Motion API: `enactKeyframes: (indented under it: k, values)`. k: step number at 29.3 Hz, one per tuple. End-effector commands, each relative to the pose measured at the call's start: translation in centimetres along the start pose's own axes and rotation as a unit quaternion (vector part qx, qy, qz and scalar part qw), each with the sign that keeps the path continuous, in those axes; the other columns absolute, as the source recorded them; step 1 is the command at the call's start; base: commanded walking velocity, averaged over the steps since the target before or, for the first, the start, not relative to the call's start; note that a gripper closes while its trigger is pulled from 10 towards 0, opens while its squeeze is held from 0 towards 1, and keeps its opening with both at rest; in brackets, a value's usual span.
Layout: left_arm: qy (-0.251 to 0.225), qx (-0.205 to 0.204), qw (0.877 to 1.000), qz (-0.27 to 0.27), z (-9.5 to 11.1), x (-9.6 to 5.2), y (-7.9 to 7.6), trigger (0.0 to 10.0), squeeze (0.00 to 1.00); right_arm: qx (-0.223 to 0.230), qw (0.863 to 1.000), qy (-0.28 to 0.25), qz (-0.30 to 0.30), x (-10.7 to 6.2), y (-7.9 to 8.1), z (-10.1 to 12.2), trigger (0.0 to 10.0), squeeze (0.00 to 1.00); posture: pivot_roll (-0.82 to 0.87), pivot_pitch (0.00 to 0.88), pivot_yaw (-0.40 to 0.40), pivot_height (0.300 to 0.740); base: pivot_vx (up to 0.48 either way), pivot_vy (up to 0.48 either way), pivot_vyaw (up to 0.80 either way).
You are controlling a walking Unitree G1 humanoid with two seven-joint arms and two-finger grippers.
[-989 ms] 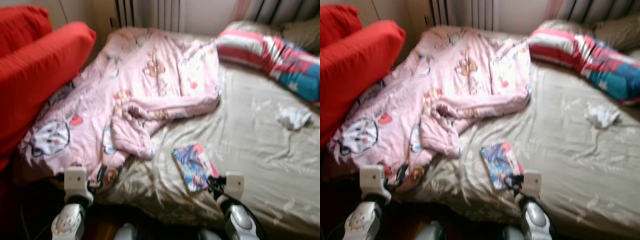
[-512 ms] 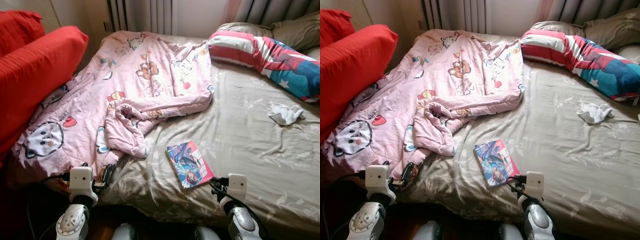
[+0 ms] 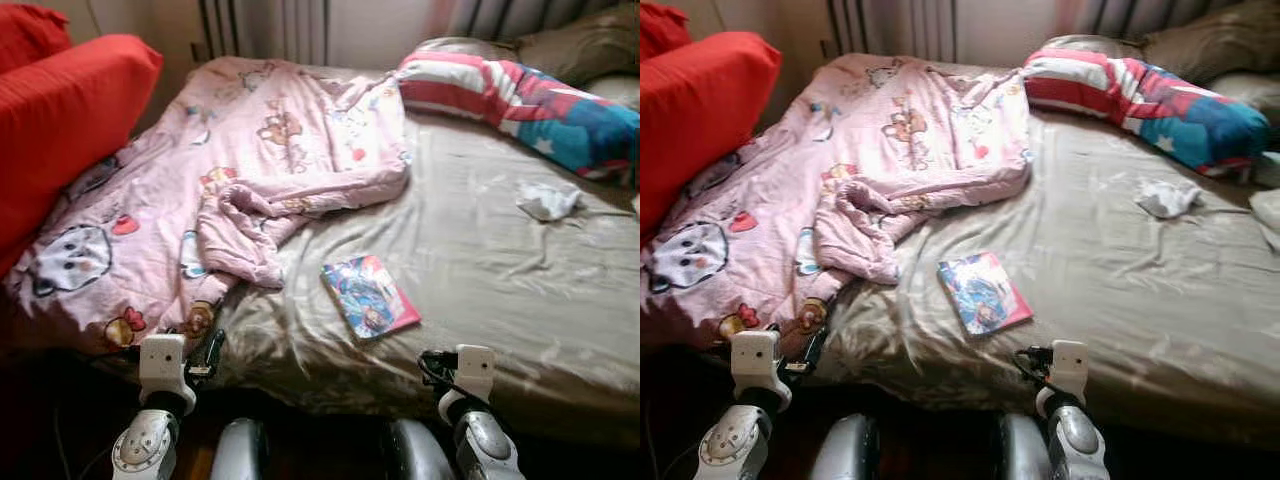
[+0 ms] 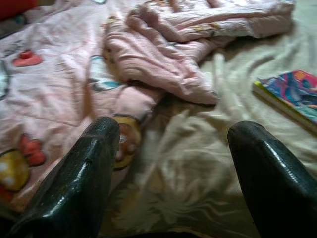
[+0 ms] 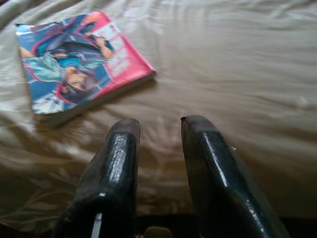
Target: Clean up the room
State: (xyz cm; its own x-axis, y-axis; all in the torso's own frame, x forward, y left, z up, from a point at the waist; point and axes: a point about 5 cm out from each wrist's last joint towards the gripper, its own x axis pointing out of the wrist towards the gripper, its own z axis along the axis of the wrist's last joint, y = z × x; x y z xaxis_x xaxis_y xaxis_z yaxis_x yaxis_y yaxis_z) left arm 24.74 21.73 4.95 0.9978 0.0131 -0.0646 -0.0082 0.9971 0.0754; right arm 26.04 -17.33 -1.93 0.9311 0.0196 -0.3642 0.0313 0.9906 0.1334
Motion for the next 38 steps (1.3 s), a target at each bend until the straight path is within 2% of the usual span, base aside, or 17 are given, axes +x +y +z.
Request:
enactKeyframes:
  k: [1, 6, 22, 28, 38]
  values:
    - [0.011, 0.000, 1.000, 0.000, -0.43, -0.19, 0.08, 10.0, 0.00, -0.001, 1.000, -0.001, 0.002, 0.02, 0.04, 0.03, 10.0, 0.00, 0.09, 0.089, -0.011, 0.589, 0.000, 0.000, 0.00]
    - [0.012, 0.000, 1.000, -0.001, -0.46, -0.15, 0.03, 10.0, 0.00, -0.001, 1.000, 0.000, 0.005, 0.04, 0.13, 0.02, 10.0, 0.00, 0.09, 0.082, -0.010, 0.589, 0.000, 0.000, 0.00]
    - [0.010, 0.001, 1.000, -0.002, -0.40, -0.06, -0.05, 10.0, 0.00, -0.007, 1.000, -0.016, 0.024, 0.39, 0.75, 0.72, 10.0, 0.00, 0.09, 0.086, -0.012, 0.589, 0.214, 0.000, 0.00]
    - [0.010, 0.000, 1.000, 0.000, -0.37, -0.03, -0.02, 10.0, 0.00, -0.006, 0.999, -0.018, 0.027, 0.33, 0.77, 0.68, 10.0, 0.00, 0.09, 0.093, -0.011, 0.589, 0.253, 0.000, 0.80]
    - [0.008, 0.001, 1.000, 0.002, -0.22, 0.01, 0.09, 10.0, 0.00, 0.014, 0.999, -0.028, 0.017, 0.41, 0.65, 0.95, 10.0, 0.00, 0.09, 0.113, -0.004, 0.589, 0.254, 0.000, 0.00]
